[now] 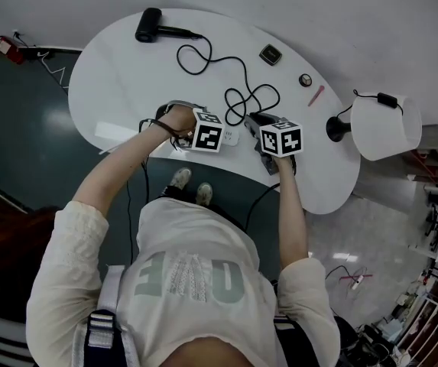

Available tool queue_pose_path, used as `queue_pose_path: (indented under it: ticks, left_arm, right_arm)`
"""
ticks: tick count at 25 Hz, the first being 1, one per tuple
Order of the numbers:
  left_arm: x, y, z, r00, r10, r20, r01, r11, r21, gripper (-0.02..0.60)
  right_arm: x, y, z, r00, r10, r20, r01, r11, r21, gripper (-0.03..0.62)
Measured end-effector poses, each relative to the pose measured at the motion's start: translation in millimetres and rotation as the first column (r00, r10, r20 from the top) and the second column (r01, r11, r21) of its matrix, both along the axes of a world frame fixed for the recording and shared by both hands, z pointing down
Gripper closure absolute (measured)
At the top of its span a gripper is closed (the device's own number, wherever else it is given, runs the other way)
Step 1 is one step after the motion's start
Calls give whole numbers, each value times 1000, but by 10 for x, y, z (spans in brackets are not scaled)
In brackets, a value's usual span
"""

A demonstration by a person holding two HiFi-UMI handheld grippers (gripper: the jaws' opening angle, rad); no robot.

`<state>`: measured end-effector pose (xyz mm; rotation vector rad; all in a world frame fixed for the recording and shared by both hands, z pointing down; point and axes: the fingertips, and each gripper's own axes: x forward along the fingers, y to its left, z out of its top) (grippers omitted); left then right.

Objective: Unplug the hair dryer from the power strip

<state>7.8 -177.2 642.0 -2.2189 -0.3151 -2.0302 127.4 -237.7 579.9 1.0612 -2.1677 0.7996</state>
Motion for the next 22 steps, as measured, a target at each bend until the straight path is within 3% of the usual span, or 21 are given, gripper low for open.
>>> queue_pose_path:
  ticks: [3,7,8,11,13,22]
  left_arm:
    - [10,0,8,1000,2,-1,-2,1000,-3,313]
    - [11,-4,2,1000,1,-1,-1,1000,-4,313]
    - [11,-2,1,1000,1,-2,-1,1000,-4,313]
    - [6,0,1,1000,4,-6,-4,1000,-8,313]
    - [3,-11,-1,1000,3,-7,-3,1000,-8,313]
    - [5,-7,-4,1000,8,-13,-9,1000,-10,313]
  right_arm:
    - [137,-38,136,991,57,-118,-57,998,9,536]
    - [172,-63,129,977,66,-201,-53,996,72,520]
    - [188,-85,104,975,86,-203,-68,993,93,499]
    - [264,-190,-57,969,174,-175,-138,970,202,327]
    - [301,-212,-145,968,191,-161,-149,960,237,315]
    - [334,-52,-161,974,184,-132,-153,964,220,315]
